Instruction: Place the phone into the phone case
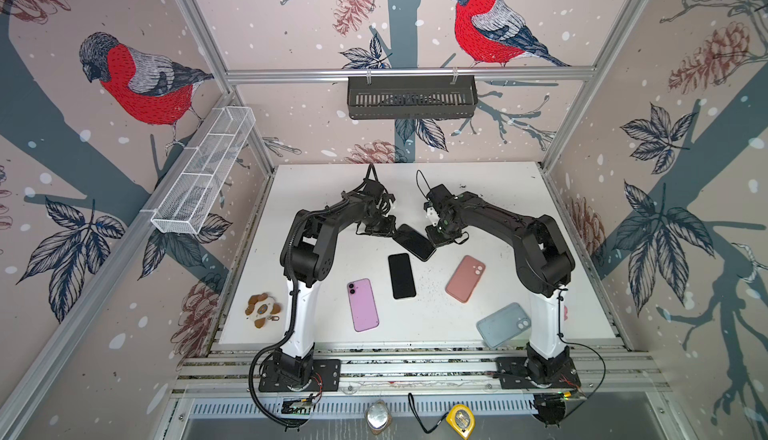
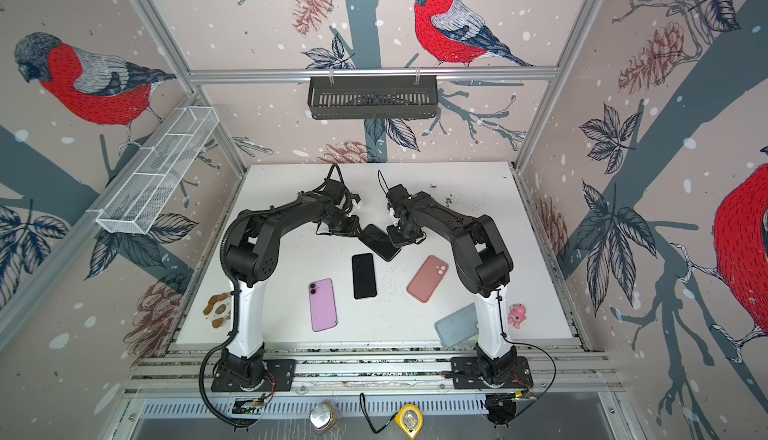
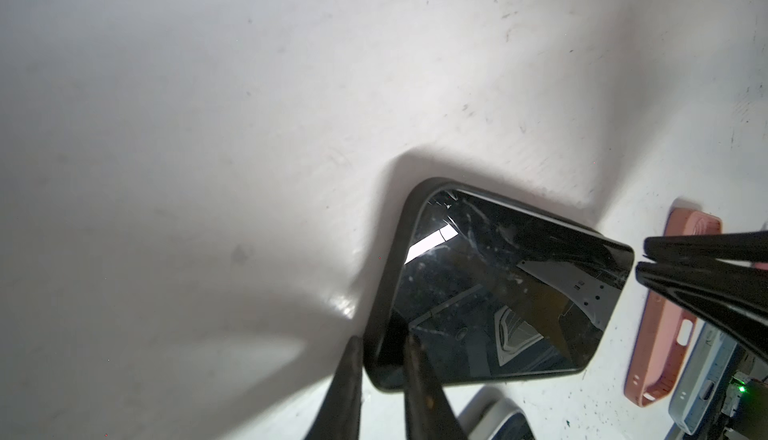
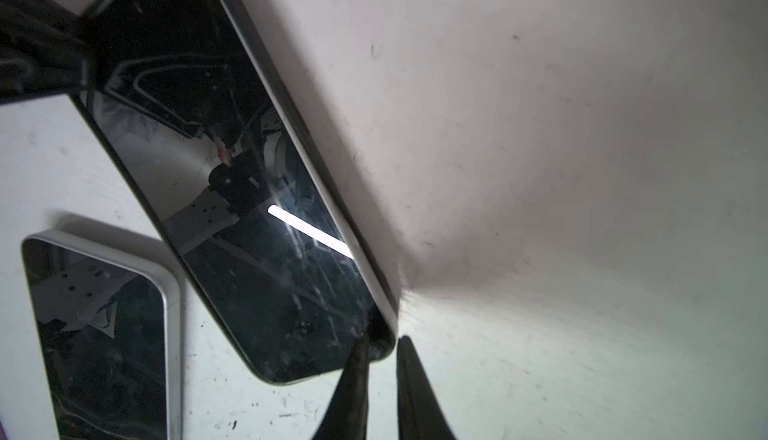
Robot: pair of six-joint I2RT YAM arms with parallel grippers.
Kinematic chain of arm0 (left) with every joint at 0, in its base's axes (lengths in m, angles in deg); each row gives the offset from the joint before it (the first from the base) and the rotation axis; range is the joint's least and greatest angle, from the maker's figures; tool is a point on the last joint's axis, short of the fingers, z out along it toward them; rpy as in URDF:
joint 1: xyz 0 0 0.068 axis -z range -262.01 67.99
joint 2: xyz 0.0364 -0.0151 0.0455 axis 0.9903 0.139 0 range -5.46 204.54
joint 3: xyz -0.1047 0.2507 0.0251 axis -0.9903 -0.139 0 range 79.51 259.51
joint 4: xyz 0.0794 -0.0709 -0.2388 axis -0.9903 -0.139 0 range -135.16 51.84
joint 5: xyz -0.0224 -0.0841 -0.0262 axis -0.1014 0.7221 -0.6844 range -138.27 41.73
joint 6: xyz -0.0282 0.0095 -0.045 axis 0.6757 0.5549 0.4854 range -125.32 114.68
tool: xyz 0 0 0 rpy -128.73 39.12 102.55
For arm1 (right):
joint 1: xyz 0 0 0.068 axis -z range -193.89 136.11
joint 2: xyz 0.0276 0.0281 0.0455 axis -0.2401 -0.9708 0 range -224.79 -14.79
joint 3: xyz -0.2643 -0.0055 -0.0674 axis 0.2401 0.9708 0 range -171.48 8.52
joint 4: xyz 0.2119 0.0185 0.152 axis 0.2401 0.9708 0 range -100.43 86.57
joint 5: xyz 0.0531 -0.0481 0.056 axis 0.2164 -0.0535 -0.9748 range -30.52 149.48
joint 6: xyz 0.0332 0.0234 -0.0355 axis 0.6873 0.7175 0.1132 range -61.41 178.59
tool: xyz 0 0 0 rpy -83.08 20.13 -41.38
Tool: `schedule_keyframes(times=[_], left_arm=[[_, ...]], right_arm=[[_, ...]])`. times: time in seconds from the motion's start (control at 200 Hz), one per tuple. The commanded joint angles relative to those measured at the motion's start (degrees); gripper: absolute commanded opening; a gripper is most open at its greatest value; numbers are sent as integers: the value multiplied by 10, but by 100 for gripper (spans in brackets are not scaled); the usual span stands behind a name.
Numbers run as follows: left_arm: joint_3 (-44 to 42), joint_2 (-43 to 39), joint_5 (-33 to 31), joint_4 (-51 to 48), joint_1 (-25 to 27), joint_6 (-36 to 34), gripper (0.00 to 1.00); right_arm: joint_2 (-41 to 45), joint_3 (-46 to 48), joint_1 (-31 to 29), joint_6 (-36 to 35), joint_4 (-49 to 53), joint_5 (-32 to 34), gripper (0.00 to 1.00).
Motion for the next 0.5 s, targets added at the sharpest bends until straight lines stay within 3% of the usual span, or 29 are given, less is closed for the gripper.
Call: schedule_keyframes(times=[0.0, 0.495], left_arm=[[-2, 7, -26, -47, 3, -16, 20], [-2, 7, -25, -47, 3, -16, 19]], right_arm=[[-6, 5, -5, -6, 12, 5, 16], [-37, 11, -18, -18, 26, -1, 15]])
